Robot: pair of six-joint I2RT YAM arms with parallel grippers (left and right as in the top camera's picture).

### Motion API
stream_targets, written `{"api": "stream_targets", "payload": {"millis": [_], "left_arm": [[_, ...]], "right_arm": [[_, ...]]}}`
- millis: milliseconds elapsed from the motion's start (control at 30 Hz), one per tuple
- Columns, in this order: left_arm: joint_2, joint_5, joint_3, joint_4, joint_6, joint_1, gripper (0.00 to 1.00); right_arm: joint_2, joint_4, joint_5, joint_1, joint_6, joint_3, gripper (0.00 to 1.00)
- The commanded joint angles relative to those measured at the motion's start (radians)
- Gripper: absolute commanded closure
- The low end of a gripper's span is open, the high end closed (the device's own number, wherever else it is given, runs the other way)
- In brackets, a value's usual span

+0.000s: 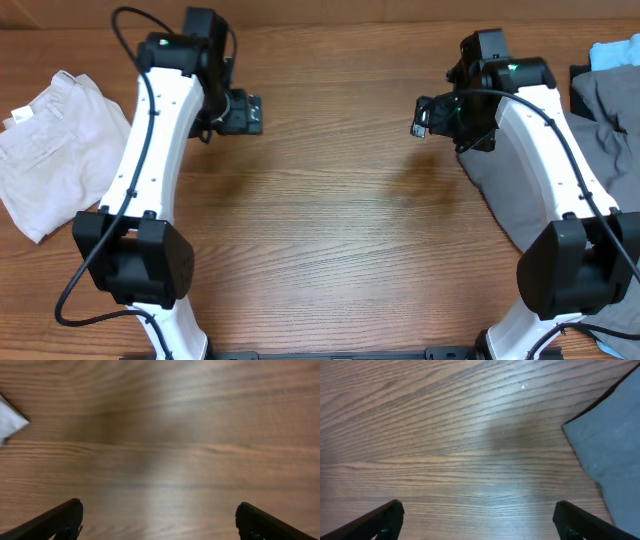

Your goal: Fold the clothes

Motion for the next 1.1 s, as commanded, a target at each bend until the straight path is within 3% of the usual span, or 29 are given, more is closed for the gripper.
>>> {"api": "stream_targets", "payload": {"millis": [0,233,433,633,833,1067], "left_arm": [[-0.072,-0.033,0.01,-0.024,-0.009,-0.031,0.0],[-0.263,-0.14,0.006,0.032,-0.029,-0.093,0.0],[-0.392,-0.157,-0.053,0.076,-0.017,-0.094,0.0],[-0.589,-0.183,-0.324,0.172,-0.018,-0.094,0.0],[-0.83,-0.191,-0.573,0.275,-0.017,-0.081,0.0],[-1.02,-0.191,-0.74,0.289,-0.014,0.085,0.0]], "right_arm": [[-0.072,-0.002,0.024,-0.001,0.008,0.031,0.0],[-0.275,0.085,0.095,-0.001,0.053,-0.011,0.0],[-0.45,0.19,0.095,-0.001,0.053,-0.19,0.0],[-0.644,0.258,0.113,-0.001,0.053,-0.413,0.0],[-0.825,0.253,0.113,-0.001,0.054,-0.523,0.0],[-0.929,0.246,0.172,-0.009,0.061,-0.571,0.0]]}}
